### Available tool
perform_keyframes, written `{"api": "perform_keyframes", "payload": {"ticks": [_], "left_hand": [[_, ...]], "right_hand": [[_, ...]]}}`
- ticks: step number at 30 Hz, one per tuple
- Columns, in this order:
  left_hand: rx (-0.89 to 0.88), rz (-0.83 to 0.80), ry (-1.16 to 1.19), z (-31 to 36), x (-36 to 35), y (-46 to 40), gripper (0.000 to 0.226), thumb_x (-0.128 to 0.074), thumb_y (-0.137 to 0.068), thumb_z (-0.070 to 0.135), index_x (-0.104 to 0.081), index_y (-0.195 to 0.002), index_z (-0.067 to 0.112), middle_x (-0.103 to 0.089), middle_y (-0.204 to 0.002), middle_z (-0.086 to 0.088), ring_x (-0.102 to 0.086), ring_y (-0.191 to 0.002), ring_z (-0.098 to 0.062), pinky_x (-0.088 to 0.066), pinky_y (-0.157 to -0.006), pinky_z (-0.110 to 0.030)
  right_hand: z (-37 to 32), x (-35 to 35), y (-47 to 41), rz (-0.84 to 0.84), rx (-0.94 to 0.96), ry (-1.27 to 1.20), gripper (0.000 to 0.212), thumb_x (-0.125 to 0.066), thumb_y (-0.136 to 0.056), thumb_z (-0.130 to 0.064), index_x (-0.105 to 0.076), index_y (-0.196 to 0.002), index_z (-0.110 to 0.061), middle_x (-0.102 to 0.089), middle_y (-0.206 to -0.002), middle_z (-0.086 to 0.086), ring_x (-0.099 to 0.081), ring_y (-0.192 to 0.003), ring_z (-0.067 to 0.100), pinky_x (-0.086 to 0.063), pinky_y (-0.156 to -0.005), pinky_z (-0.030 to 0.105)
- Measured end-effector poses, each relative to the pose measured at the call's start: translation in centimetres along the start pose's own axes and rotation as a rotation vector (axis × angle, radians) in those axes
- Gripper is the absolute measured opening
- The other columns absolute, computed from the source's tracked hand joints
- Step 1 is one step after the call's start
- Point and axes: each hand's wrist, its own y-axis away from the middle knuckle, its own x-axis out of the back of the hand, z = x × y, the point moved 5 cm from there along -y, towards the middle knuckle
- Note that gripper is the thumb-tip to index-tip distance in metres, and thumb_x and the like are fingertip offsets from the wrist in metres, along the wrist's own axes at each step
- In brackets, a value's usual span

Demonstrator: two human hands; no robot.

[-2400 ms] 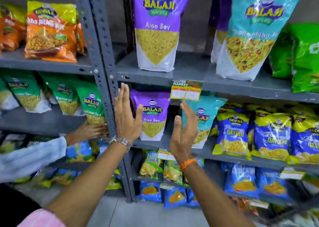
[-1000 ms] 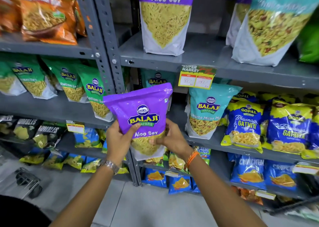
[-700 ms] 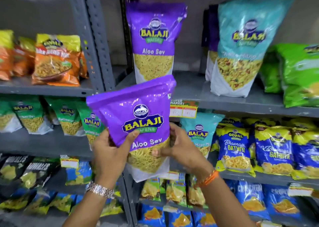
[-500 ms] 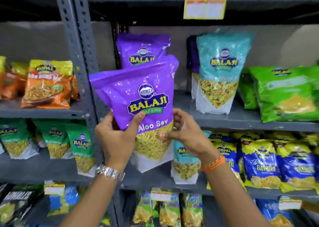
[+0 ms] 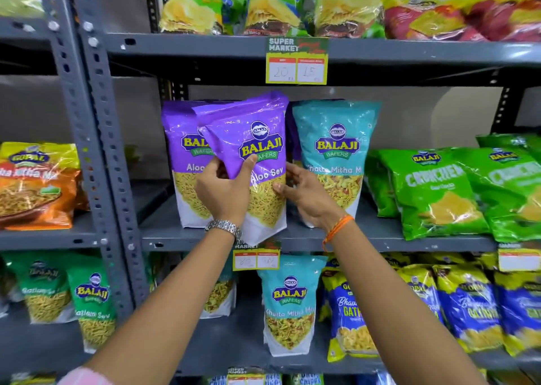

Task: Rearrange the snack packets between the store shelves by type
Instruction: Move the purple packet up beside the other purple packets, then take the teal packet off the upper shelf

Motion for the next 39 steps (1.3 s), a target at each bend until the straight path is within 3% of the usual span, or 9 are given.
{"api": "perform_keyframes", "payload": {"ticks": [4,10,14,17,22,25,29,32,39], "left_hand": [[0.021,0.034,-0.064,-1.1,-1.5,-0.4,0.038,-0.087,-0.065,0.049,-0.059,-0.063,0.025,-0.061,-0.059,0.013,-0.050,-0.051,0.001,-0.044,-0.059,-0.028],[0.012,0.065,-0.168,-2.1,-3.0,-1.2,0.042,-0.085,-0.063,0.056,-0.061,-0.067,0.022,-0.066,-0.065,0.004,-0.054,-0.055,-0.012,-0.050,-0.061,-0.035],[-0.012,0.097,-0.233,-2.5,-3.6,-1.3,0.049,-0.086,-0.061,0.057,-0.058,-0.065,0.018,-0.062,-0.062,0.001,-0.046,-0.051,-0.013,-0.036,-0.055,-0.031],[0.018,0.115,-0.149,-2.5,-3.3,-1.0,0.052,-0.091,-0.061,0.048,-0.069,-0.091,0.012,-0.070,-0.079,0.002,-0.057,-0.061,0.000,-0.049,-0.060,-0.026],[-0.143,0.285,0.048,-0.6,-0.5,2.9,0.048,-0.088,-0.066,0.021,-0.056,-0.101,0.025,-0.064,-0.096,-0.011,-0.060,-0.084,-0.018,-0.054,-0.082,-0.034],[-0.198,0.029,0.033,0.2,-3.1,6.0,0.041,-0.082,-0.072,0.014,-0.052,-0.087,0.036,-0.062,-0.082,-0.005,-0.059,-0.074,-0.022,-0.052,-0.074,-0.039],[-0.036,-0.498,-0.212,-2.1,-9.6,8.3,0.068,-0.088,-0.070,0.027,-0.051,-0.127,0.018,-0.058,-0.126,-0.007,-0.058,-0.118,-0.021,-0.050,-0.104,-0.037],[0.087,-0.741,-0.369,-3.7,-12.6,9.0,0.100,-0.086,-0.074,0.034,-0.025,-0.149,0.010,-0.041,-0.150,-0.014,-0.044,-0.140,-0.029,-0.038,-0.117,-0.047],[0.212,-0.775,-0.369,-5.0,-14.4,9.0,0.099,-0.090,-0.072,0.024,-0.023,-0.143,0.005,-0.059,-0.137,-0.009,-0.058,-0.126,-0.026,-0.044,-0.100,-0.031]], "right_hand": [[0.7,0.3,-0.8,0.021,-0.040,-0.053,0.040,-0.062,-0.089,0.010,-0.057,-0.121,-0.014,-0.068,-0.114,0.008,-0.057,-0.117,0.026,-0.047,-0.110,0.045],[1.2,0.1,-2.0,0.063,-0.033,0.027,0.042,-0.054,-0.095,0.009,-0.050,-0.136,0.001,-0.060,-0.137,0.026,-0.061,-0.113,0.023,-0.055,-0.097,0.028],[2.3,0.1,-2.0,0.036,-0.071,0.193,0.037,-0.053,-0.100,-0.013,-0.053,-0.137,-0.006,-0.066,-0.133,0.018,-0.062,-0.124,0.030,-0.047,-0.111,0.052],[1.6,0.5,-0.4,-0.047,-0.058,0.375,0.046,-0.057,-0.094,-0.034,-0.053,-0.137,-0.016,-0.065,-0.137,0.010,-0.060,-0.127,0.027,-0.044,-0.113,0.053],[-2.6,6.9,4.3,0.171,-0.016,0.196,0.036,-0.061,-0.096,-0.007,-0.058,-0.131,0.000,-0.069,-0.127,0.019,-0.069,-0.112,0.023,-0.056,-0.095,0.031],[-5.4,11.4,5.2,0.419,0.171,0.180,0.019,-0.069,-0.090,-0.009,-0.071,-0.109,-0.005,-0.078,-0.094,0.016,-0.073,-0.079,0.019,-0.058,-0.066,0.027],[-4.8,15.8,3.2,0.706,0.257,0.153,0.051,-0.085,-0.076,-0.017,-0.062,-0.119,-0.005,-0.068,-0.096,0.008,-0.061,-0.082,0.010,-0.054,-0.076,0.020],[-1.9,17.0,0.2,0.540,0.089,0.035,0.082,-0.090,-0.068,-0.030,-0.048,-0.136,-0.009,-0.065,-0.126,0.013,-0.064,-0.114,0.021,-0.054,-0.101,0.036],[0.9,16.4,-0.7,0.228,-0.003,-0.087,0.045,-0.077,-0.083,-0.011,-0.063,-0.124,0.002,-0.073,-0.122,0.019,-0.071,-0.113,0.032,-0.057,-0.099,0.046]]}}
